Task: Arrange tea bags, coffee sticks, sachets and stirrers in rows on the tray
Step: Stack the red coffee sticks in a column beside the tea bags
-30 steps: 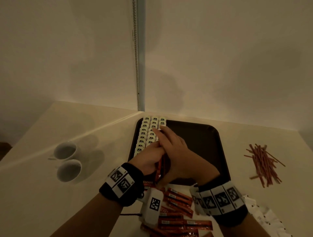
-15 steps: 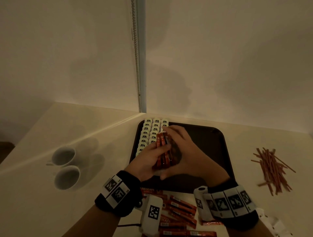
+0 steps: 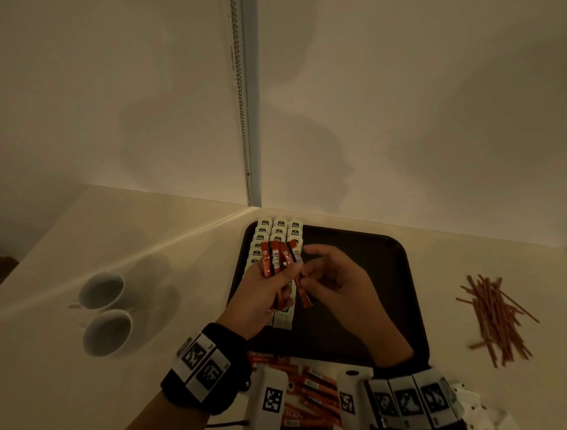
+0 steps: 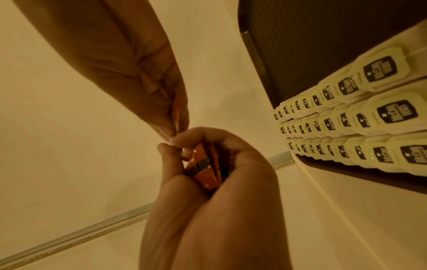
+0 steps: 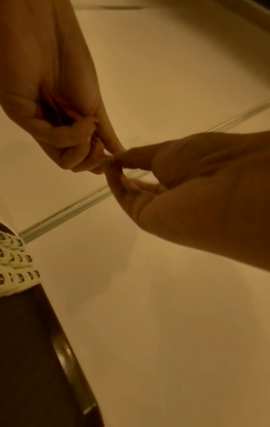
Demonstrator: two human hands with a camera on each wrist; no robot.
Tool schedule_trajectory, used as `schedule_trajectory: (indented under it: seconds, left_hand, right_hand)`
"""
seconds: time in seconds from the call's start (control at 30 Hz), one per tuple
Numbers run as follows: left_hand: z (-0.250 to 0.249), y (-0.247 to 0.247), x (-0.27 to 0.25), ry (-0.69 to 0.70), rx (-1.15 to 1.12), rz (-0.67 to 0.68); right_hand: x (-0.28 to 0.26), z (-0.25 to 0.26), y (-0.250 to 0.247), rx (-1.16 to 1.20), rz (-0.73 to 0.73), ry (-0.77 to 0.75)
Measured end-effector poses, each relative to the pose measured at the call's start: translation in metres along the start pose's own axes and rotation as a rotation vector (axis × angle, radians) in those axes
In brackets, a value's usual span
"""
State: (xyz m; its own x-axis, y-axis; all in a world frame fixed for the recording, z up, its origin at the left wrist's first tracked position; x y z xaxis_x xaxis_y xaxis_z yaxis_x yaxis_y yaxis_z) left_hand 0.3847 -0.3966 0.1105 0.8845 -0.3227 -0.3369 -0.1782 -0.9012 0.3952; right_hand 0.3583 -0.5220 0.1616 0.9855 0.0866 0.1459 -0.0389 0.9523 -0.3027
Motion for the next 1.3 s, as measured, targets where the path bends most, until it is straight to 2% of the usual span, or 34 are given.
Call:
schedule_trajectory:
  seconds: [0.1,0.2,0.3,0.33,0.43,0.47,0.63,0.8,1.0,1.13,1.3]
  left_hand:
    - [-0.004,-0.004,-0.001,0.022,-0.021,-0.071]
    - [-0.008,0.0,-0.002,0.027,-0.05,-0.043]
    - [-0.013,0.002,-0.002,0.061,-0.063,-0.025]
    - [-0.015,0.002,-0.002,0.082,-0.07,-0.023]
    - [-0.018,0.0,-0.001,0.138,-0.109,-0.031]
    - [-0.019,-0.001,-0.001,0.148,-0.116,-0.037]
    - [-0.016,-0.002,-0.003,0.18,-0.048,-0.005]
    - [-0.021,-0.001,-0.004,0.227,0.006,-0.031]
    - [-0.026,-0.004,-0.002,0.242,0.047,-0.088]
    - [-0.026,-0.012,0.001,0.208,-0.023,-0.136]
    - [-0.025,-0.027,0.008,0.168,0.051,-0.199]
  right_hand:
    - [-0.001,0.007,-0.01,-0.22,-0.14,-0.145]
    - [-0.003,0.017,-0.006,-0.541,-0.13,-0.31]
    - [-0.004,0.018,-0.004,-0.66,-0.132,-0.376]
    - [-0.004,0.018,-0.006,-0.602,-0.133,-0.343]
    - [-0.002,0.012,-0.018,-0.19,-0.132,-0.147]
    - [-0.001,0.01,-0.02,-0.121,-0.128,-0.107]
    - [0.0,0.007,-0.022,-0.133,-0.15,-0.064]
    - [0.0,0.0,-0.018,0.159,-0.129,0.05]
    - [0.001,-0.016,-0.016,0.272,-0.173,0.193]
    - [0.005,-0.023,-0.016,0.424,-0.171,0.273]
    - [0.007,-0.036,-0.025,0.316,-0.192,0.322]
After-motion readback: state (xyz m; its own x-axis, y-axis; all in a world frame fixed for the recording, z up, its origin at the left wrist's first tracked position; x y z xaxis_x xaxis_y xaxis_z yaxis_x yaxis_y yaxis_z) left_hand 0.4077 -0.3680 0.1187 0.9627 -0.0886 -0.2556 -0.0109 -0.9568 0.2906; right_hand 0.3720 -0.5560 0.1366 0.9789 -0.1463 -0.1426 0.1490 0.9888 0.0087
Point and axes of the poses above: each hand's wrist, its own x-axis towards the middle knuckle, its own y-axis out of the palm, z = x × y, the point moved 7 cm from there along x, towards the middle knuckle
